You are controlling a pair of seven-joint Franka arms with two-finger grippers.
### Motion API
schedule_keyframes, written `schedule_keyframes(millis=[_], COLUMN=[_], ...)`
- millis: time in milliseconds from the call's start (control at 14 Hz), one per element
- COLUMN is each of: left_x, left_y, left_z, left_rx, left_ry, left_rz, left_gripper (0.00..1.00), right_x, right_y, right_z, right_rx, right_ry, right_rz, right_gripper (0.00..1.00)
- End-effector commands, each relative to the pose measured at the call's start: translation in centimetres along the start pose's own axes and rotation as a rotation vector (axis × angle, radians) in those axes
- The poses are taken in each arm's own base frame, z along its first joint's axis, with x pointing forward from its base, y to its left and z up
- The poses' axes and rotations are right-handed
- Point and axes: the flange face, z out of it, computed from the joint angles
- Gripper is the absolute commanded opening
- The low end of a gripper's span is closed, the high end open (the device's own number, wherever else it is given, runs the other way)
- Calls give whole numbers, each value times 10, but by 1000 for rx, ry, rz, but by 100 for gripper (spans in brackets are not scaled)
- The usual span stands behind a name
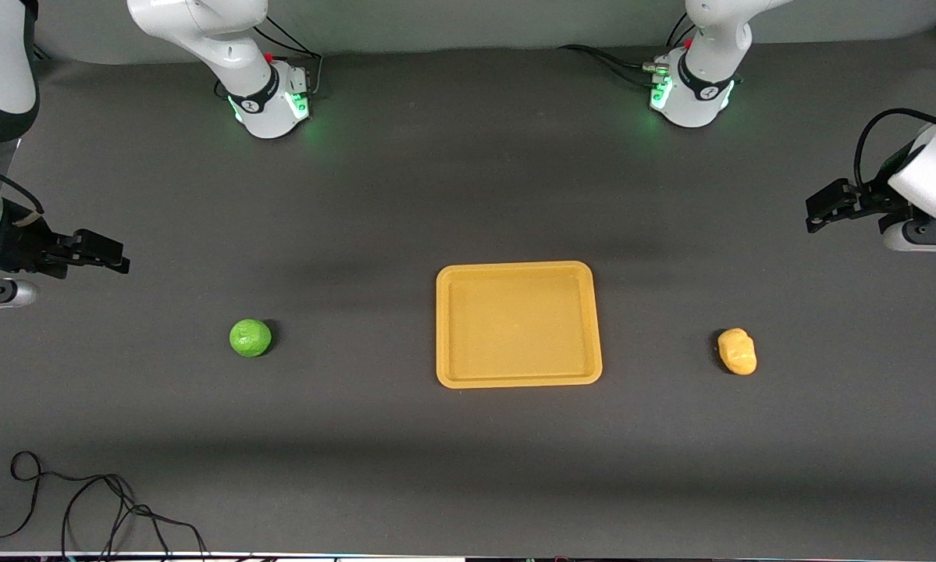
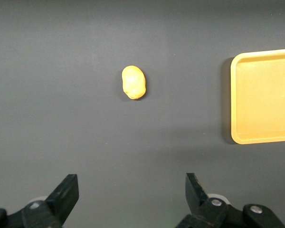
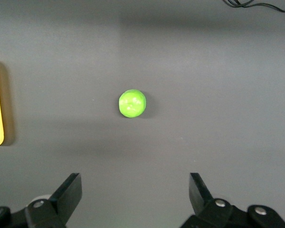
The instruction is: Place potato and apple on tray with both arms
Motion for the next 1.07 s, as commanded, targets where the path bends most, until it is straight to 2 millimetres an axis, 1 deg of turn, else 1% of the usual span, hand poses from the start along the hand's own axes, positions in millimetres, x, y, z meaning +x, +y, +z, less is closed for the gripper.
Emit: schedule_keyframes(millis=[0, 286, 500, 643, 714, 857, 1000], left_x=[-9, -9, -9, -9, -9, -9, -9], left_y=[3, 4, 4, 6, 6, 6, 5], left_z=[-5, -5, -5, -6, -7, -6, -6], left_rx=[2, 2, 2, 3, 3, 3, 2], left_ry=[7, 7, 7, 8, 8, 7, 7], left_rz=[14, 16, 16, 19, 17, 17, 16], left_gripper=[100, 100, 100, 100, 100, 100, 100], right_x=[-6, -7, -6, -6, -7, -7, -4], right_y=[-4, 1, 15, 18, 19, 15, 13], right_z=[-4, -4, -6, -8, -5, 0, 1], right_rx=[-19, -16, -11, -21, -33, -34, -35], right_ry=[6, 10, 27, 41, 34, 23, 33], right_rz=[16, 24, 49, 39, 35, 29, 26], right_gripper=[100, 100, 100, 100, 100, 100, 100])
